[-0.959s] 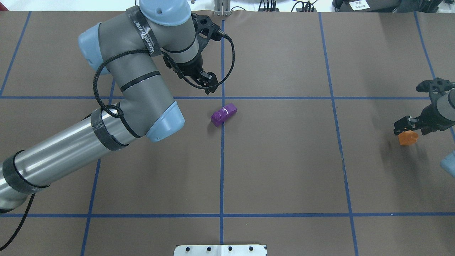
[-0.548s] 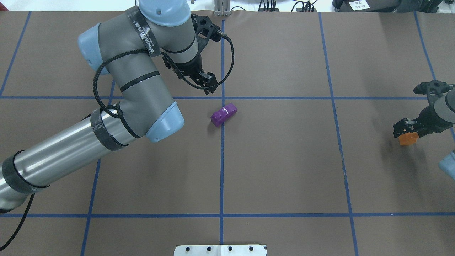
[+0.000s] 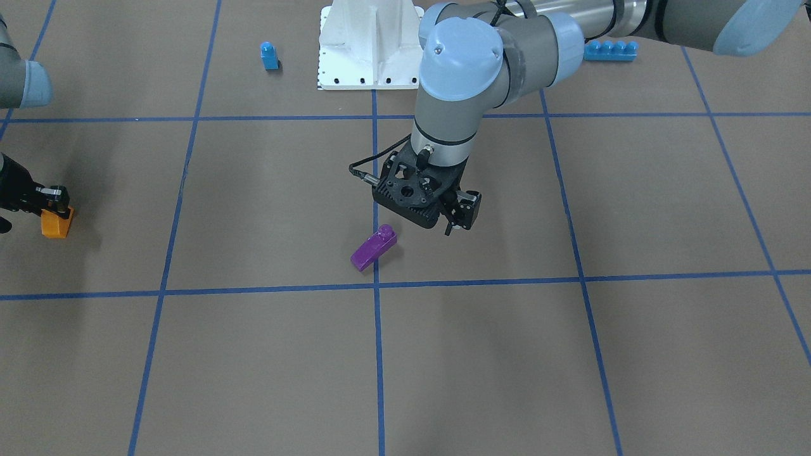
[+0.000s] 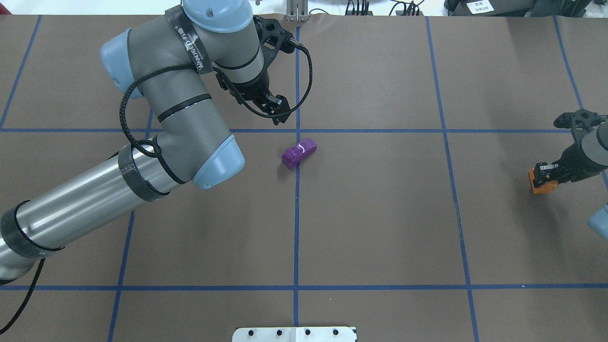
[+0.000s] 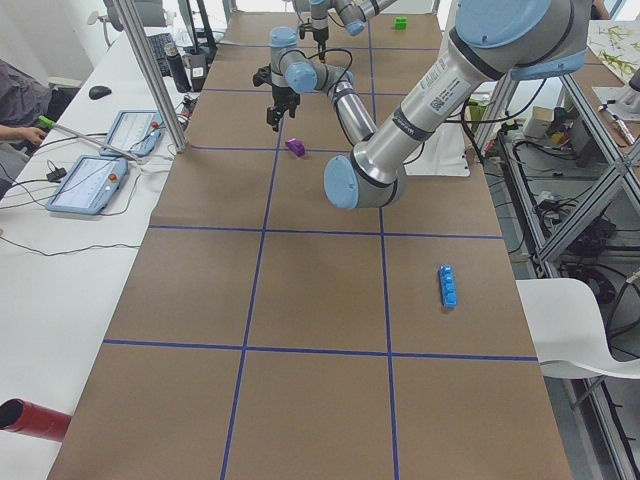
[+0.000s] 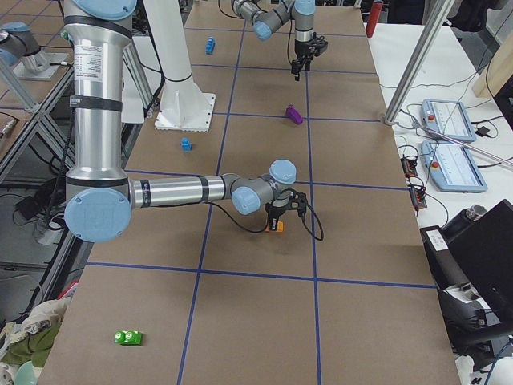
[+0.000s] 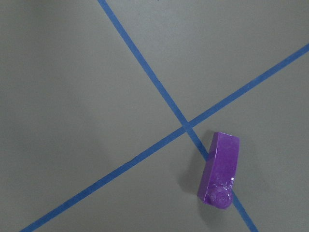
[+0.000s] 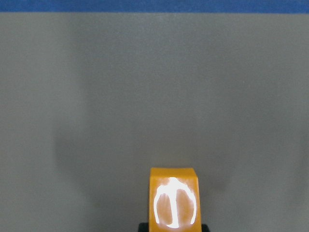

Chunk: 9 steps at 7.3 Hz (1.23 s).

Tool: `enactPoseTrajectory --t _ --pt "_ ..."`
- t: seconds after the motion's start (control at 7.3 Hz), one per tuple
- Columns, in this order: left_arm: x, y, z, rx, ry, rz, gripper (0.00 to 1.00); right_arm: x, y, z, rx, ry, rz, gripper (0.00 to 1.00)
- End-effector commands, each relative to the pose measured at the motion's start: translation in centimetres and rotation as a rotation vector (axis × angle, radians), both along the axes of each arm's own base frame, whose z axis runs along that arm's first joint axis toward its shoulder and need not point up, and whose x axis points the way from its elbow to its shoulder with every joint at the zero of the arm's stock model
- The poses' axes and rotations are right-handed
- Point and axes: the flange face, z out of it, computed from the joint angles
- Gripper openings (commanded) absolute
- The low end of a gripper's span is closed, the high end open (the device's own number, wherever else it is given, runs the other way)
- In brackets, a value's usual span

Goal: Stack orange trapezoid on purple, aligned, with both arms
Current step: 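Carry the orange block above the purple block while the left arm withdraws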

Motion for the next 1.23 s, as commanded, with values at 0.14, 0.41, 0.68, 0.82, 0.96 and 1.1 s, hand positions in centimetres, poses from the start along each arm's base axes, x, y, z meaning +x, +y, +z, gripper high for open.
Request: enactPoseTrajectory --t 0.14,0.41,0.68,0.82,0.96,1.1 --pt "-5.0 0.0 4.0 -0.019 -0.029 -0.039 1.0 1.5 -3.7 -8.6 0.003 -0.062 0.053 0.0" --pt "-9.9 -1.2 9.0 -0.068 -0.091 -0.085 1.0 -3.5 -10.0 -20.0 -0.082 -0.115 0.211 0.0" --pt "-16.5 -0.7 16.4 -0.116 -0.142 -0.142 1.0 -12.6 -14.3 -33.7 -0.207 -0.119 0.296 0.0" --pt "-20.3 0.3 20.0 -0.147 -0.156 -0.147 1.0 -16.7 -14.9 -39.6 -0.281 -0.099 0.338 0.0" --pt "-25.1 1.5 24.7 -0.209 -0.169 -0.173 1.0 -21.5 -14.5 -44.5 -0.35 -0.091 0.397 0.0" --pt "-30.4 1.6 28.4 -0.212 -0.185 -0.159 1.0 -25.7 -13.2 -47.4 -0.411 -0.078 0.46 0.0"
